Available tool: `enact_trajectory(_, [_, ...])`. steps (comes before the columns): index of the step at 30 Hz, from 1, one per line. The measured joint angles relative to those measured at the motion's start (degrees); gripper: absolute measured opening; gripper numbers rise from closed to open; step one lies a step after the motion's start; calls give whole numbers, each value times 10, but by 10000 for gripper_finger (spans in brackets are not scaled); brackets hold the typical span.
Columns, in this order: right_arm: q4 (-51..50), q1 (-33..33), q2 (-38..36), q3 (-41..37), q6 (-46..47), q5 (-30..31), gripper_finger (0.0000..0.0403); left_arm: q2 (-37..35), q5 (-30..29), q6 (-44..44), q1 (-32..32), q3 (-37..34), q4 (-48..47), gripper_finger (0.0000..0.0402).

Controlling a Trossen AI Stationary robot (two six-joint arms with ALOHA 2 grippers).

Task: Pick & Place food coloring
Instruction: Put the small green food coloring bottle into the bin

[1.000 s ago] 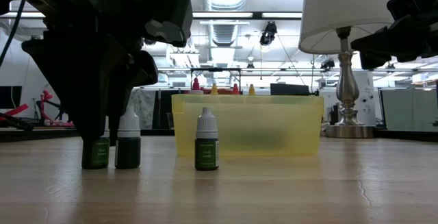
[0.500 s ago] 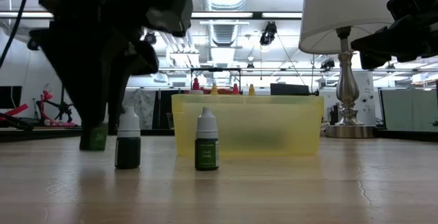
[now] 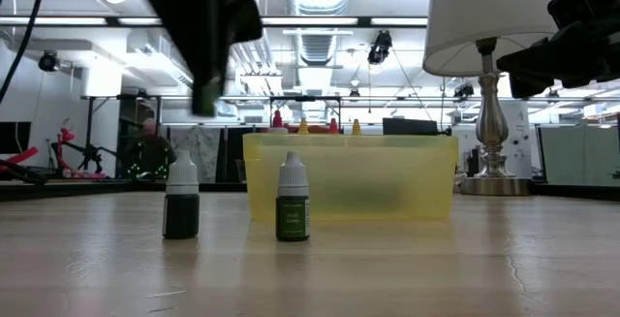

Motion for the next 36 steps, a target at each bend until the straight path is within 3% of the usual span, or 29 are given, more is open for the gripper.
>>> enact_trajectory(6, [0, 0, 0, 0, 0, 0, 9, -1, -23, 22, 39, 40, -15, 51])
enact_trajectory(18, [0, 0, 0, 0, 0, 0, 9, -1, -24, 32, 123, 39, -7, 51])
enact_trajectory(36, [0, 0, 0, 0, 0, 0, 9, 40, -7, 115, 173, 35, 6, 51])
